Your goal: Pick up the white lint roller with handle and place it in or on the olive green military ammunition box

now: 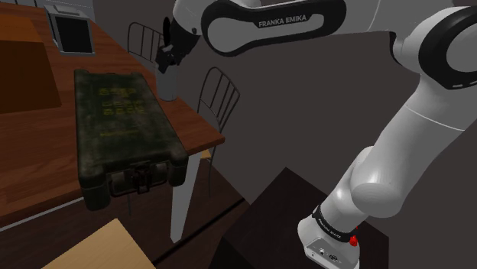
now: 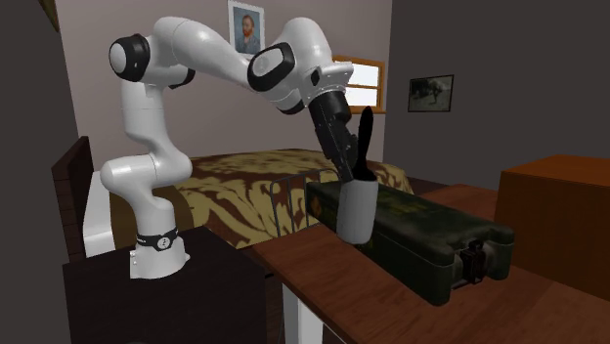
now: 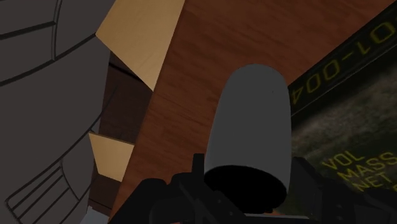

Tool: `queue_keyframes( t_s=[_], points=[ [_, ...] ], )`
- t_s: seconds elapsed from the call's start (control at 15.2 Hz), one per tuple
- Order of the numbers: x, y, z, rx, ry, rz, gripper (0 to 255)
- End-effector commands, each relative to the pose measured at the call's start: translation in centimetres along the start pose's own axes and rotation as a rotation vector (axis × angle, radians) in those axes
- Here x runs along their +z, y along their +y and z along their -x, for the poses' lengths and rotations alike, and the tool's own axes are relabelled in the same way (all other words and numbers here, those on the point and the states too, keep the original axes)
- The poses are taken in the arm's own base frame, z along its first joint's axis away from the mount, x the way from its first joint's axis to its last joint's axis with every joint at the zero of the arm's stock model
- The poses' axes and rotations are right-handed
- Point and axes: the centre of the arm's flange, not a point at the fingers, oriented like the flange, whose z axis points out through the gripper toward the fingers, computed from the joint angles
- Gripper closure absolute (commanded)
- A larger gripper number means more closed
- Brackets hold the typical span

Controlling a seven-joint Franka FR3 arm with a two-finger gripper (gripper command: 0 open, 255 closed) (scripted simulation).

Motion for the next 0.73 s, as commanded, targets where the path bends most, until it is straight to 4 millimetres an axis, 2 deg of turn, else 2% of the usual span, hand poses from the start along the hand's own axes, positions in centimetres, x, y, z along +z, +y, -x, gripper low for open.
queue_keyframes(
  t_s=[0.0, 0.66],
  points=[
    [-1.0, 0.3, -0.6, 0.0, 0.0, 0.0, 255],
    [-5.5, 1.4, -3.0, 0.0, 0.0, 0.0, 255]
  ],
)
